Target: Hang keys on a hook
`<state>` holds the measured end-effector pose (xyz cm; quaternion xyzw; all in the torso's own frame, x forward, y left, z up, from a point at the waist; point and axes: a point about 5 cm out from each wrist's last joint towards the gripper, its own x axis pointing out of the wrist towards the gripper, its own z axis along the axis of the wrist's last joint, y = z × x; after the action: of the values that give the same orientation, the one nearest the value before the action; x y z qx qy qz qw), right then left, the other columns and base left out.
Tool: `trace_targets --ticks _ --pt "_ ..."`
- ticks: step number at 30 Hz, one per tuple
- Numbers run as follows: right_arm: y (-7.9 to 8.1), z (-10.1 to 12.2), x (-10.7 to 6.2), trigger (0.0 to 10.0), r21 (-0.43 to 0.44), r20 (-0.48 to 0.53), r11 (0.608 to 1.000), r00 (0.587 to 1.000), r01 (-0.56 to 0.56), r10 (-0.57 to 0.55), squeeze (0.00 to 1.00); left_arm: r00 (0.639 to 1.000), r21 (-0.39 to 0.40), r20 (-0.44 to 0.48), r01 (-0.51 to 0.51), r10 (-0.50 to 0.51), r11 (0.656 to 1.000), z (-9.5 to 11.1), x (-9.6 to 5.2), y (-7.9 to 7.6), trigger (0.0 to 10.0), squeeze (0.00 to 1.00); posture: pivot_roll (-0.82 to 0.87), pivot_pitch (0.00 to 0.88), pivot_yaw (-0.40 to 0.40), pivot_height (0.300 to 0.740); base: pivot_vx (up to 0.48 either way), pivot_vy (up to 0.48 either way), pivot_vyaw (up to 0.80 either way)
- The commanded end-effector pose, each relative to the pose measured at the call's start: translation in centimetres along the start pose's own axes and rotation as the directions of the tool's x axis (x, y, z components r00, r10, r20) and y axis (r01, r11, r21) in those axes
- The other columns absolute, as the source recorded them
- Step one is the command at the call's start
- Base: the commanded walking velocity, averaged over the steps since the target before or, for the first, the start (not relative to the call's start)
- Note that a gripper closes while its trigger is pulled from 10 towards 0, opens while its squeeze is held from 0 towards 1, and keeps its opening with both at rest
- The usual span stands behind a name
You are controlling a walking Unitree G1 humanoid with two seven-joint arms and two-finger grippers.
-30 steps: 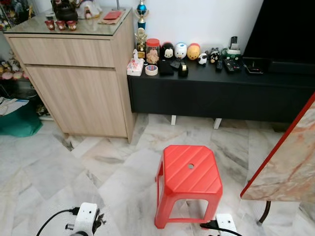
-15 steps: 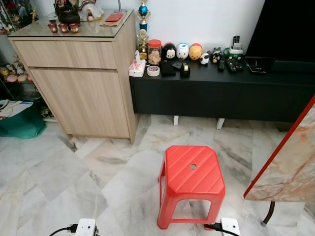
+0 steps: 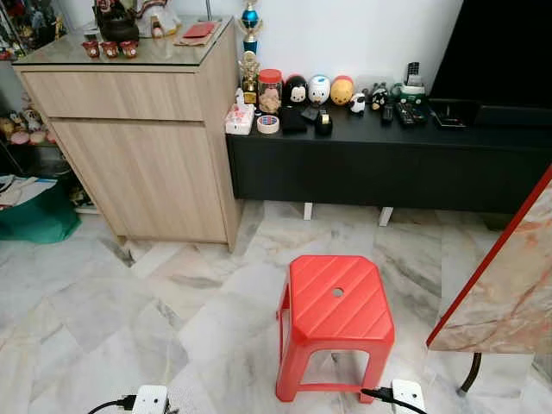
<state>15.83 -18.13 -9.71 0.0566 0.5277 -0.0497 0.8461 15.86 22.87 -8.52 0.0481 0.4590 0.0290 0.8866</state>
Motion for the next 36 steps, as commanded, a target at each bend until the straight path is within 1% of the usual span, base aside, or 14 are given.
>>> trace_targets --ticks 1,3,10,29,36 --pt "0.01 -0.15 0.01 10.0 0.009 -0.016 1.0 1.0 0.0 0.0 0.0 1.0 -0.002 -0.012 -0.009 0.009 1.0 -0.38 -0.08 0.15 10.0 0.0 0.02 0.0 -0.013 0.74 0.0 0.0 0.0" --pt "0.1 -0.19 0.01 10.0 0.007 -0.021 1.0 1.0 -0.006 0.006 0.0 1.0 -0.001 -0.021 -0.009 0.009 1.0 -0.62 -0.13 0.15 10.0 0.0 0.02 0.0 -0.014 0.74 0.0 0.0 -0.27" --pt "0.28 -0.1 0.03 10.0 -0.001 -0.022 1.0 1.0 -0.017 0.017 0.0 0.999 -0.008 -0.037 -0.01 0.01 1.0 -1.08 -0.23 0.15 10.0 0.0 0.02 0.0 -0.018 0.74 0.0 0.0 -0.72" --pt "0.19 0.0 0.03 10.0 0.007 -0.017 1.0 1.0 -0.022 0.022 0.0 0.999 -0.008 -0.033 -0.004 0.004 1.0 -1.0 -0.18 -0.06 10.0 0.0 0.02 0.0 -0.026 0.74 0.0 0.0 0.0" --pt "0.15 0.0 0.02 10.0 0.007 -0.019 1.0 1.0 -0.021 0.021 0.0 1.0 -0.005 -0.026 0.002 -0.002 1.0 -0.87 -0.12 -0.4 10.0 0.0 0.02 0.0 -0.027 0.74 0.0 -0.272 0.0"
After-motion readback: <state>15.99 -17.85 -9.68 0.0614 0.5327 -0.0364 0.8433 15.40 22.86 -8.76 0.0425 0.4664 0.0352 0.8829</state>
